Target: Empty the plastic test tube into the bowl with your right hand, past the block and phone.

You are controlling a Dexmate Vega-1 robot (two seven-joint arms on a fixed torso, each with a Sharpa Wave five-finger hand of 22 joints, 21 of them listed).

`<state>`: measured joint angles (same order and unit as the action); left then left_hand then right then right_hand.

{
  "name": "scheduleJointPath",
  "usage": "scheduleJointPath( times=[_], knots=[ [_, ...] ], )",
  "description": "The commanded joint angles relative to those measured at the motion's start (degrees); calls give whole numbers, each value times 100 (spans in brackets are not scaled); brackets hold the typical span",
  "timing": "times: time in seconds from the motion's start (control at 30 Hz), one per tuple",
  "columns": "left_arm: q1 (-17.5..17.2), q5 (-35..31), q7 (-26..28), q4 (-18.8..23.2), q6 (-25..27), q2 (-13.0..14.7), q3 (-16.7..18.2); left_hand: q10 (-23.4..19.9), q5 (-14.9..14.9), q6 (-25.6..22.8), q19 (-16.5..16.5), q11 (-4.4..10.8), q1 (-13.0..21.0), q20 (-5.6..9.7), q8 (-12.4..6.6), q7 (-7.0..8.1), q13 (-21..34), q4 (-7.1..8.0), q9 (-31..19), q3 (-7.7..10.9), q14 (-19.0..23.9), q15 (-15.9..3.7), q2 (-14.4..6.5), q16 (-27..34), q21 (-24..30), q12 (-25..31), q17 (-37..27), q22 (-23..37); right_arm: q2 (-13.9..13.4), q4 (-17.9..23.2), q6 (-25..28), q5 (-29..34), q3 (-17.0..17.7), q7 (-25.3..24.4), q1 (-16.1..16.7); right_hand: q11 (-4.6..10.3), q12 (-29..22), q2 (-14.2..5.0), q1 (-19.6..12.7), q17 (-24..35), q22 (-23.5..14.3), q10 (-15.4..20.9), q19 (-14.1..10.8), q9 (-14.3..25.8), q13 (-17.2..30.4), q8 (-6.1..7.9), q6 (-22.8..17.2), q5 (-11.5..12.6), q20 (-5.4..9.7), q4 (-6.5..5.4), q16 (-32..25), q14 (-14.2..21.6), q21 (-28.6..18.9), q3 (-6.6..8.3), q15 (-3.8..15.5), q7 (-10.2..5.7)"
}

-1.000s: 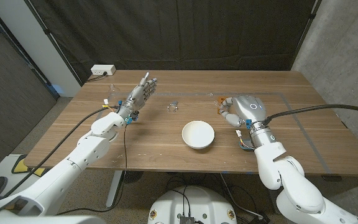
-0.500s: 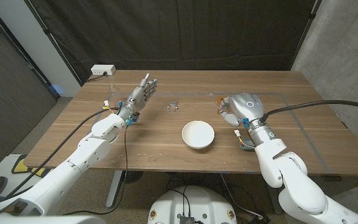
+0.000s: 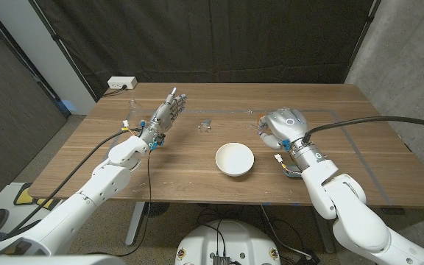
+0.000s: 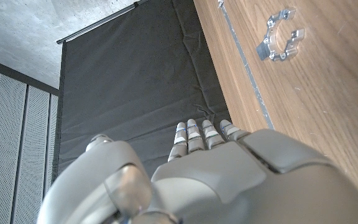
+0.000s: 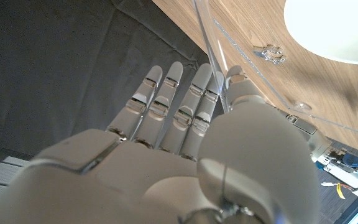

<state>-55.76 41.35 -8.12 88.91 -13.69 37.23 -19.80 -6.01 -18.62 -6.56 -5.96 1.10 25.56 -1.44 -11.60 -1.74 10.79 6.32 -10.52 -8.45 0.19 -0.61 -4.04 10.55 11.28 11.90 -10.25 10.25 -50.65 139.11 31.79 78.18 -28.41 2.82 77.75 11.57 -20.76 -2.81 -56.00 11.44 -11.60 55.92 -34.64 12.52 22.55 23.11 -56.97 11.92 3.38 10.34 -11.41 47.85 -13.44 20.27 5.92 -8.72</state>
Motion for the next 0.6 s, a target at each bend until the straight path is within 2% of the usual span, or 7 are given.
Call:
scheduleJointPath(
  times=[0.03,0.6],
  knots=[
    [-20,27,-59,-25,-30,6,8,-40,31,-55,-58,1,46,-6,7,-9,17,6,-29,-50,6,-2,-18,26,30,-11,-21,32,120,44,-533,579,101,870,-198,4,22,15,47,2,-25,75,26,90,-16,470,-346,60,304,-123,11,50,-6,148,633,-268],
    [-1,51,-155,-84,-74,26,28,-34,39,-57,-60,-3,58,-1,9,-7,17,4,-29,-70,2,4,-29,25,33,-14,-22,32,289,72,-1257,1024,154,1669,-523,11,109,54,161,-21,-26,123,121,156,-132,528,-308,101,275,-156,25,21,24,202,635,-291]
  ],
)
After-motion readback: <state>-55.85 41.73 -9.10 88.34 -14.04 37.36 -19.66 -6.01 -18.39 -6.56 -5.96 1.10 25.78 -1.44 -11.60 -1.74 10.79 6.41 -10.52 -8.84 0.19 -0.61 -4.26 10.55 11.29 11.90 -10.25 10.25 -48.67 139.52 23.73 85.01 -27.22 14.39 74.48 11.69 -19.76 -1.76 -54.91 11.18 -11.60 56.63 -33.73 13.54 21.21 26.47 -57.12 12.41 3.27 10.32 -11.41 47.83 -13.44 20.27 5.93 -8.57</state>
